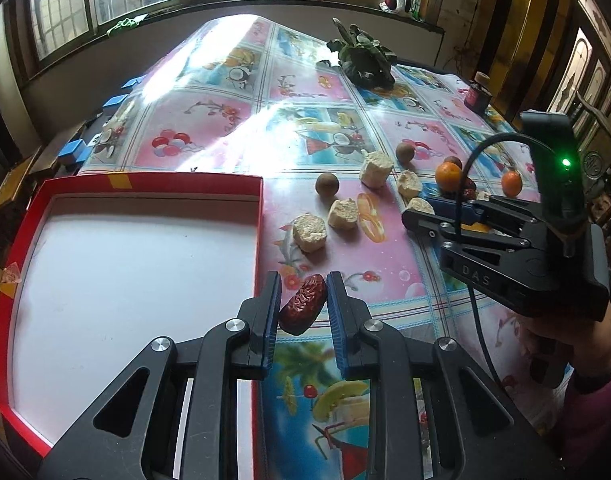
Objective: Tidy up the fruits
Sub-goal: 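Grasp the red date with the left tool while the right tool grasps a pale cake slice, then carry both items into the red tray and open both tools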
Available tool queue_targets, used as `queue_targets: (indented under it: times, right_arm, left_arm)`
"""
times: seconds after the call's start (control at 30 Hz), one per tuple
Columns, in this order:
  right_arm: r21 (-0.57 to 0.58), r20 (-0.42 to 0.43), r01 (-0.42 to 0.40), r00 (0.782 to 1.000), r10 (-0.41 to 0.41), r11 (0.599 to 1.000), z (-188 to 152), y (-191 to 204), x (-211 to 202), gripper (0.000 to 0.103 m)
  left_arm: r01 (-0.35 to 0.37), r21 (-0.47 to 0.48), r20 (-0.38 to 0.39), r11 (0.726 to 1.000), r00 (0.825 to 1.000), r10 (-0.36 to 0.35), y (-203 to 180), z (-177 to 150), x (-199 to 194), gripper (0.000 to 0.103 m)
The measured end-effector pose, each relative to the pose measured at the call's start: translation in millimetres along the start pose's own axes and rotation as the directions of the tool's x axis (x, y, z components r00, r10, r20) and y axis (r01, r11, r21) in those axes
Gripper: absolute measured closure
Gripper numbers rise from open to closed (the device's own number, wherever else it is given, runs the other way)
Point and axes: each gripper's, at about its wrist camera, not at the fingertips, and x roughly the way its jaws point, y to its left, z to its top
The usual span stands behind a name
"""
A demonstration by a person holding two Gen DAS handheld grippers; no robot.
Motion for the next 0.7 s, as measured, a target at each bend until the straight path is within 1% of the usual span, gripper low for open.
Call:
queue_targets:
  times: [0.17,0.3,0.47,0.7]
  right_arm:
    - [0.011,0.027,-0.006,1.0,0.005,1.0,-8.1,5.7,-19.8,0.075]
    - [0.031,0.071,-0.037,0.997,0.035,0.999,-12.0,16.7,-40.8,0.075]
    - [0.002,0.102,-0.093,0.99,0.093,0.996,-11.2,46.0,-58.7,0.075]
    - [-0.058,0.104,-0.139,0.984,0.144,0.989,-3.6,90.0,-61.3,0.075]
  left_arm:
    - [-0.023,-0.017,0.008,1.0,1.0,0.023,9.6,-1.2,-4.3,0.081]
    - [-0.057,-0.028,0.02,0.998,0.998,0.058,20.0,-3.5,-12.3,0.081]
    - [-0.097,-0.052,0.033,0.994,0.995,0.099,36.4,-5.6,-20.5,0.081]
    - [-0.148,-0.076,0.031,0.986,0.988,0.151,62.2,-9.1,-25.1,0.081]
